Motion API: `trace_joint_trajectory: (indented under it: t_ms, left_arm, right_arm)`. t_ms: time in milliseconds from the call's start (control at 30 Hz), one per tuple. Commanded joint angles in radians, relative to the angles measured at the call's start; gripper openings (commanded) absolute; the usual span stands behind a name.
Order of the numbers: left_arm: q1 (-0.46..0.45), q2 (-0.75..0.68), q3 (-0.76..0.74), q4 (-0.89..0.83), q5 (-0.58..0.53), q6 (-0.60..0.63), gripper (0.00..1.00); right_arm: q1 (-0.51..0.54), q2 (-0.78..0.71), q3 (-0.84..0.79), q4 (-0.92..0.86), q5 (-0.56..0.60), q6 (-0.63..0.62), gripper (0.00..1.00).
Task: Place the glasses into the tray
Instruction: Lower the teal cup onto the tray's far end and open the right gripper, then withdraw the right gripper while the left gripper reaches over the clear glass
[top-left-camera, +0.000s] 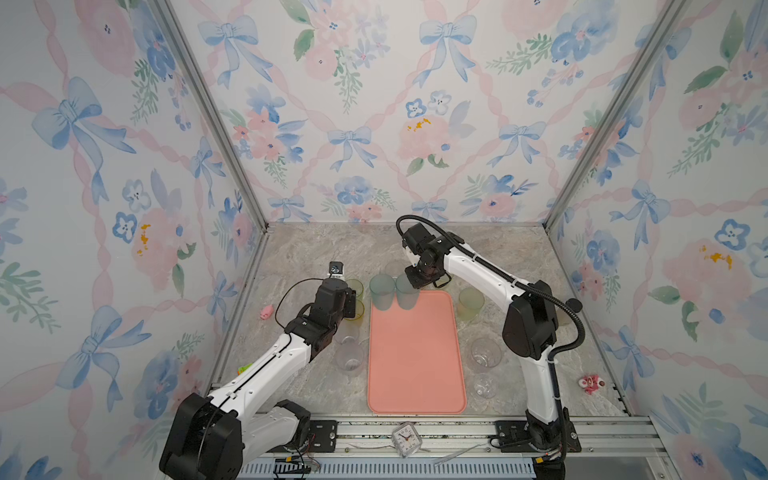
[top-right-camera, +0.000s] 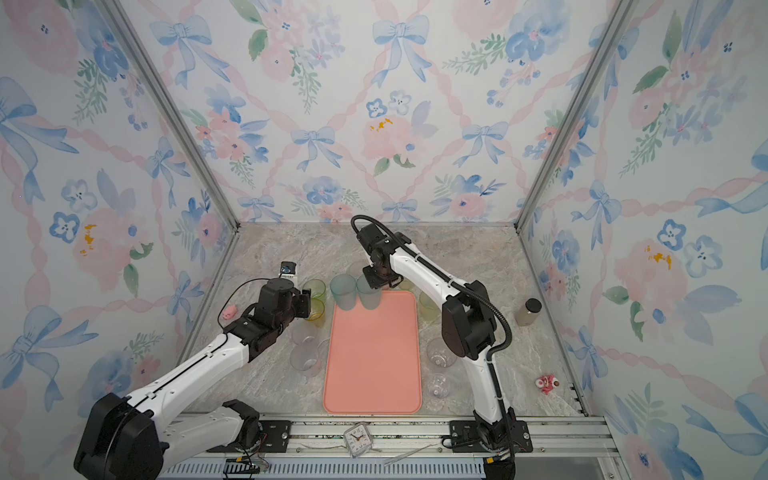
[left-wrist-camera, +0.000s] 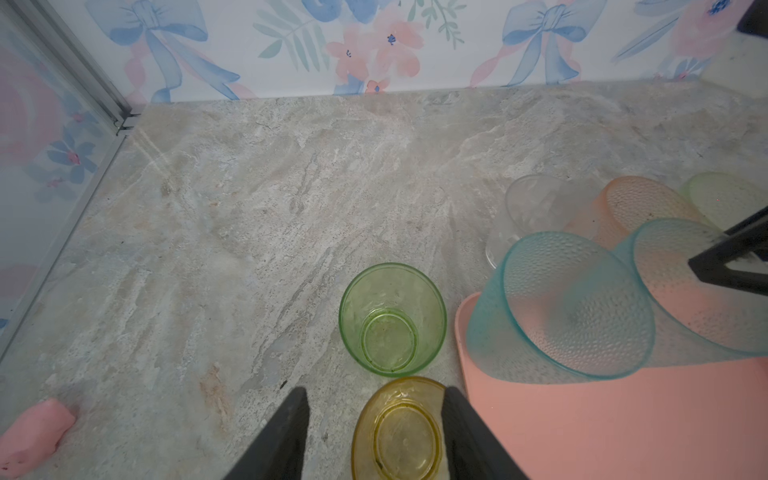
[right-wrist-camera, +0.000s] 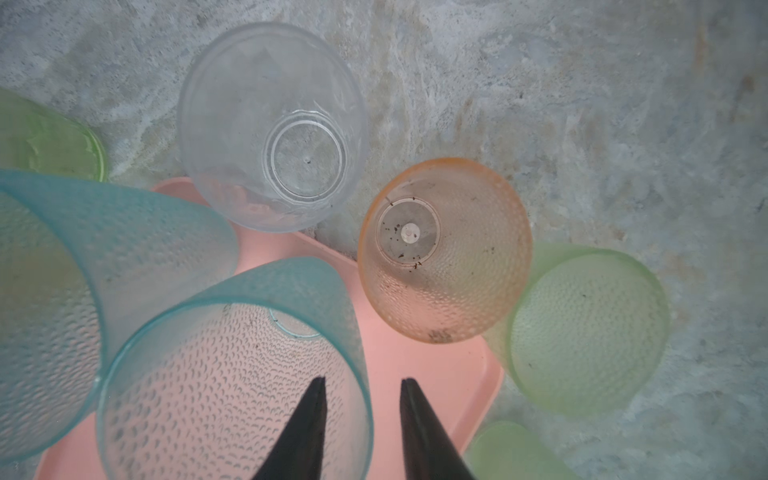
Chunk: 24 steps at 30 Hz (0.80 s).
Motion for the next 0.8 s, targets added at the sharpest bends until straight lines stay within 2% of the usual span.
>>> trace_joint_trajectory:
  t_ms: [0, 267, 433, 600, 767]
  left_arm:
    - [0.008, -0.034, 0.013, -0.037, 0.003, 0.021, 0.54]
    - [0.005, -0.074, 0.011, -0.066, 0.003, 0.018, 0.53]
    - [-0.014, -0.075, 0.029, -0.071, 0.040, 0.013, 0.54]
    - [-0.151, 0.013, 0.149, -0.114, 0.096, 0.022, 0.50]
    - [-0.346, 0.174, 0.353, -0.223, 0.150, 0.063, 0.48]
  right_arm:
    - [0.006, -0.071, -0.015, -0.008, 0.002, -0.005, 0.36]
    - [-0.009, -0.235, -0.146, 0.055, 0.008, 0.011, 0.39]
    - [-0.025, -0.371, -0.258, 0.097, 0.028, 0.035, 0.40]
    - [-0.100, -0.539, -0.412, 0.150, 0.045, 0.087, 0.43]
    - [-0.252, -0.706, -0.597, 0.196, 0.002, 0.139, 0.43]
